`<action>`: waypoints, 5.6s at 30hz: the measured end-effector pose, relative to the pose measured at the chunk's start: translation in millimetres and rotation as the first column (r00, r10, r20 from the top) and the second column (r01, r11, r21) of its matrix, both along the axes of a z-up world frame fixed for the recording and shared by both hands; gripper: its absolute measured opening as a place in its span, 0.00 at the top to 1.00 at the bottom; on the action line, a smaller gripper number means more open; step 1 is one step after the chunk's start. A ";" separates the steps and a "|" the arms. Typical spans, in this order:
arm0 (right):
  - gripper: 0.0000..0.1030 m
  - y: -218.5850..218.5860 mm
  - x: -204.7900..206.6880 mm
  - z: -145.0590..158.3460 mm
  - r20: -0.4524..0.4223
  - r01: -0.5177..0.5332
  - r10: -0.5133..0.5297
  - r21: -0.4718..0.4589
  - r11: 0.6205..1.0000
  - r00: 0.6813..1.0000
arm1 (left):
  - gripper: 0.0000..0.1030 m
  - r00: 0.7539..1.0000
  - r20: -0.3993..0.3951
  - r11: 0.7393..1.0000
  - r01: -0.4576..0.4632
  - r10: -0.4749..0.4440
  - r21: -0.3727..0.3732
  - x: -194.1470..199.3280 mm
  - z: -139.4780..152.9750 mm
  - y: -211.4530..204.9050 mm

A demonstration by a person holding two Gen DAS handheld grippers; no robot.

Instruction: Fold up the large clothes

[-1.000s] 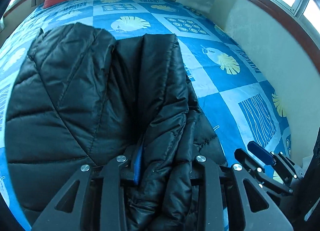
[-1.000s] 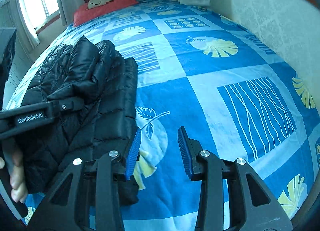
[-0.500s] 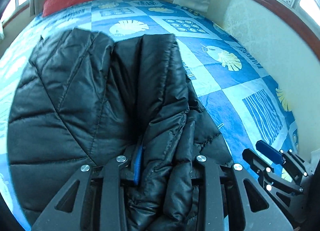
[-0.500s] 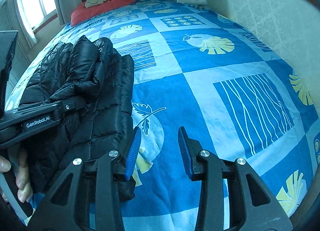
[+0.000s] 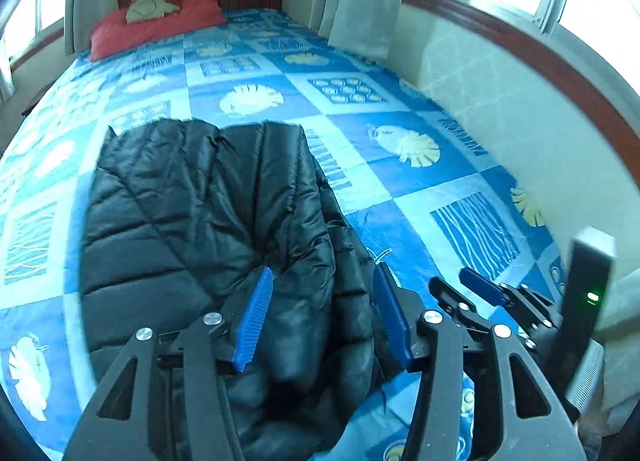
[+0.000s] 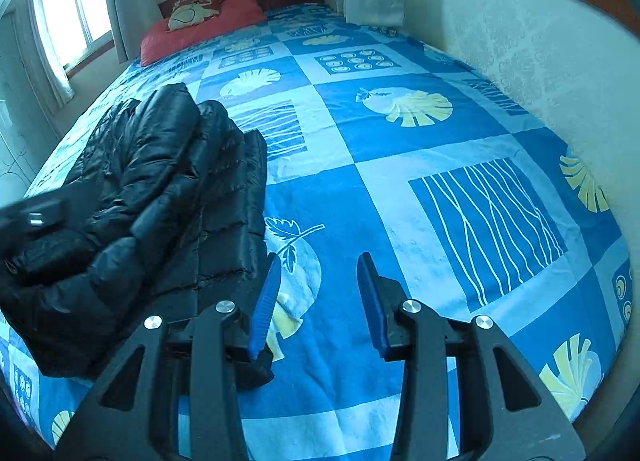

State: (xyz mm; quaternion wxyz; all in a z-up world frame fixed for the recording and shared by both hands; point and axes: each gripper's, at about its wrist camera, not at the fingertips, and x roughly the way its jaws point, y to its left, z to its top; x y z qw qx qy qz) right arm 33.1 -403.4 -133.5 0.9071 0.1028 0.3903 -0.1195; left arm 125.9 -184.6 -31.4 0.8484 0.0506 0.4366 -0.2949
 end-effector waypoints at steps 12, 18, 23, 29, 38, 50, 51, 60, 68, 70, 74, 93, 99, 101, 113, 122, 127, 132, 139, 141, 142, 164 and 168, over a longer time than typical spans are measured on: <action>0.51 39.5 6.1 37.7 0.064 -0.054 0.058 -0.063 0.997 0.996 | 0.35 0.947 0.201 0.961 -0.269 0.250 0.070 12.8 18.2 120.9; 0.47 75.8 24.4 61.2 0.100 -0.113 0.121 -0.085 0.990 0.988 | 0.35 0.922 0.111 0.921 -0.382 0.372 0.082 44.2 -22.3 170.0; 0.33 108.2 43.7 69.3 0.095 -0.180 0.185 -0.054 0.982 0.978 | 0.35 0.919 0.050 0.916 -0.394 0.391 0.079 53.6 -45.1 181.2; 0.32 114.9 61.3 29.2 -0.089 -0.167 0.163 -0.039 0.985 0.983 | 0.35 0.928 -0.006 0.928 -0.372 0.372 0.031 40.5 -61.1 184.0; 0.79 88.5 50.9 13.3 -0.082 -0.163 0.167 0.050 0.985 0.983 | 0.35 0.947 -0.043 0.946 -0.321 0.319 -0.046 33.6 -60.9 172.8; 0.74 36.4 70.5 -48.1 -0.127 -0.105 0.114 0.077 0.991 0.985 | 0.28 0.974 -0.050 0.972 -0.214 0.219 0.093 48.8 -117.5 97.9; 0.74 35.9 70.6 -50.0 -0.119 -0.102 0.111 0.080 0.992 0.987 | 0.28 0.972 -0.070 0.972 -0.219 0.225 0.086 52.2 -119.4 100.0; 0.63 40.9 38.1 1.5 -0.011 -0.100 0.100 0.042 0.994 0.995 | 0.28 0.954 -0.114 0.960 -0.279 0.277 -0.005 35.5 -91.7 137.0; 0.79 74.6 -7.3 24.7 0.056 -0.216 0.216 -0.003 0.976 0.975 | 0.28 0.952 -0.101 0.955 -0.294 0.289 -0.034 2.2 -87.6 143.5; 0.79 76.3 -1.9 5.6 0.007 -0.210 0.210 -0.017 0.978 0.978 | 0.28 0.950 -0.132 0.957 -0.290 0.284 -0.027 11.8 -98.6 139.5; 0.79 70.3 12.8 -43.8 -0.061 -0.180 0.180 -0.003 0.984 0.982 | 0.27 0.941 -0.235 0.967 -0.255 0.242 -0.024 28.8 -132.1 133.2; 0.74 69.7 96.7 72.9 0.161 -0.267 0.268 -0.025 0.963 0.950 | 0.34 0.957 0.064 0.958 -0.278 0.283 -0.072 97.3 -16.3 118.8; 0.75 52.0 140.4 25.7 0.062 -0.231 0.230 -0.001 0.973 0.971 | 0.31 0.958 -0.011 0.958 -0.288 0.288 -0.005 126.7 -60.0 95.1; 0.75 48.0 144.4 9.9 0.049 -0.222 0.222 0.008 0.975 0.974 | 0.27 0.954 0.009 0.954 -0.300 0.300 0.002 125.2 -68.0 92.6; 0.75 42.5 163.5 -32.4 0.055 -0.199 0.196 0.036 0.979 0.979 | 0.18 0.938 0.015 0.937 -0.345 0.345 0.059 144.6 -103.6 73.7; 0.76 43.7 167.5 -43.8 0.080 -0.189 0.187 0.019 0.982 0.979 | 0.16 0.933 0.012 0.932 -0.359 0.359 0.058 151.0 -115.9 73.0; 0.76 40.1 168.5 -50.5 0.101 -0.185 0.180 0.037 0.982 0.978 | 0.15 0.929 0.020 0.928 -0.370 0.370 0.050 153.7 -122.9 72.8; 0.76 43.0 166.7 -45.6 0.099 -0.181 0.177 0.025 0.983 0.979 | 0.15 0.930 0.018 0.928 -0.368 0.367 0.066 154.7 -118.9 70.9; 0.73 43.7 155.1 -29.7 0.122 -0.181 0.176 0.032 0.983 0.977 | 0.15 0.928 -0.012 0.928 -0.371 0.372 0.035 152.6 -102.8 81.0; 0.68 44.5 148.7 -22.4 0.134 -0.178 0.172 0.034 0.983 0.976 | 0.16 0.927 -0.036 0.927 -0.374 0.375 0.026 151.9 -96.9 86.5; 0.66 44.6 144.8 -18.0 0.141 -0.178 0.171 0.039 0.983 0.975 | 0.16 0.923 -0.055 0.924 -0.381 0.381 0.017 151.2 -93.2 91.1; 0.10 -29.0 120.6 -58.0 0.080 -0.015 -0.033 0.535 0.845 0.996 | 0.07 0.618 -0.681 0.554 -0.750 0.392 -0.362 111.3 -162.4 186.8; 0.09 -37.6 124.9 -78.2 0.088 -0.043 -0.019 0.644 0.764 0.996 | 0.04 0.662 -0.641 0.616 -0.704 0.388 -0.354 118.8 -157.8 170.4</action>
